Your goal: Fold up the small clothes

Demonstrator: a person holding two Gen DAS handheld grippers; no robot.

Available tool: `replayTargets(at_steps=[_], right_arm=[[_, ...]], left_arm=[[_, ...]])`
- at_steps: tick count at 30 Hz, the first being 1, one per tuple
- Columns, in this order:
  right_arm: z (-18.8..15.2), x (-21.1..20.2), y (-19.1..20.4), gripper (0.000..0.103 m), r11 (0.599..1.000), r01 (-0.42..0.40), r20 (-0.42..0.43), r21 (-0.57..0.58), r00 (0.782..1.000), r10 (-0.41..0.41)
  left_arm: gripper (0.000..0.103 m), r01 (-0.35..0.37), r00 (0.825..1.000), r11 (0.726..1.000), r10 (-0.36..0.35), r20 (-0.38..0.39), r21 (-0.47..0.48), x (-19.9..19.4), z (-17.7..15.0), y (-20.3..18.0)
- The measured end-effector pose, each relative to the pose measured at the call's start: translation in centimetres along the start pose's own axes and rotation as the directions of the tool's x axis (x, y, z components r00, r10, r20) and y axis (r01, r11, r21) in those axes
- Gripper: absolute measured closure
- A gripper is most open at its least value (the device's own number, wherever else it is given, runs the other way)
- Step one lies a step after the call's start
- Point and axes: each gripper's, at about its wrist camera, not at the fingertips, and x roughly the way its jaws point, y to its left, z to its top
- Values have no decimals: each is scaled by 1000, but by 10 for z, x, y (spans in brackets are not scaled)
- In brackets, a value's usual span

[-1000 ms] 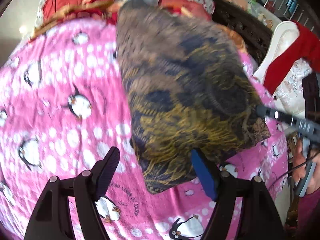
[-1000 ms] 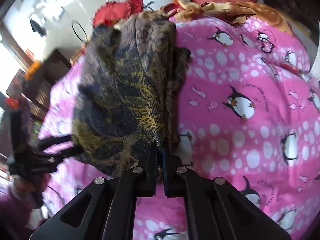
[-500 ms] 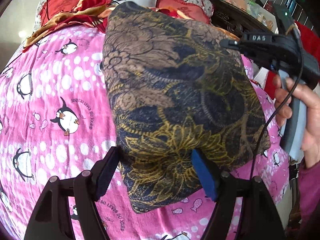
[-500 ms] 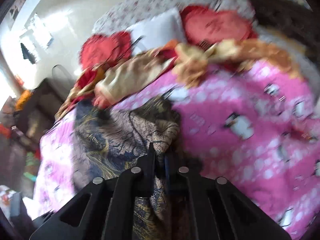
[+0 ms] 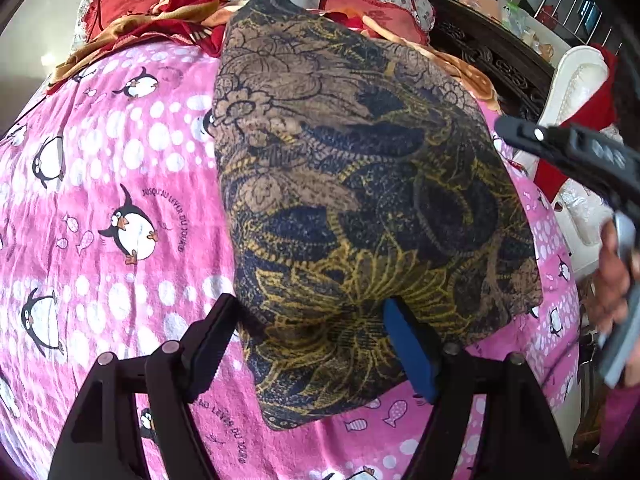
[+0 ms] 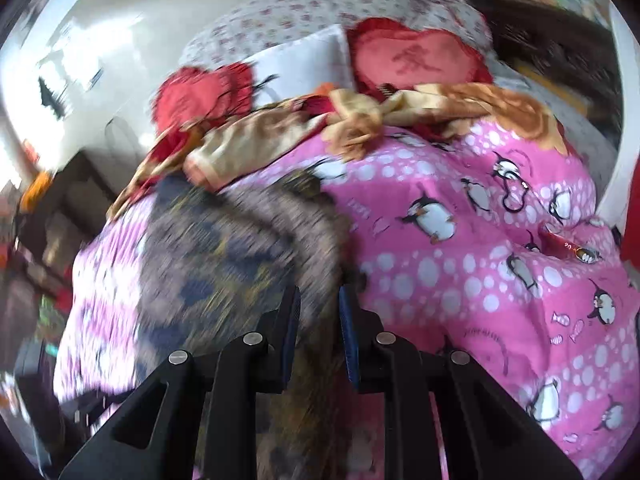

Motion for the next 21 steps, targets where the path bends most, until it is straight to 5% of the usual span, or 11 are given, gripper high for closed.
replayTargets(at_steps=[5,9,21], right_arm=[[-19,21,22,87,997,-16,-59,-70,998,12],[-27,53,10,87,1000,2,-115,-12,993,-4],[-57,11,2,76,999,38,-94,-9,995,-38]], left_arm=[[24,-13,1000,1000,13,-8,-4,-9,-3,-5],[24,-16,1000,1000,16,3,-2,-19,-1,-7],[13,39,998,998,-37,42,-56,-25,10,3]])
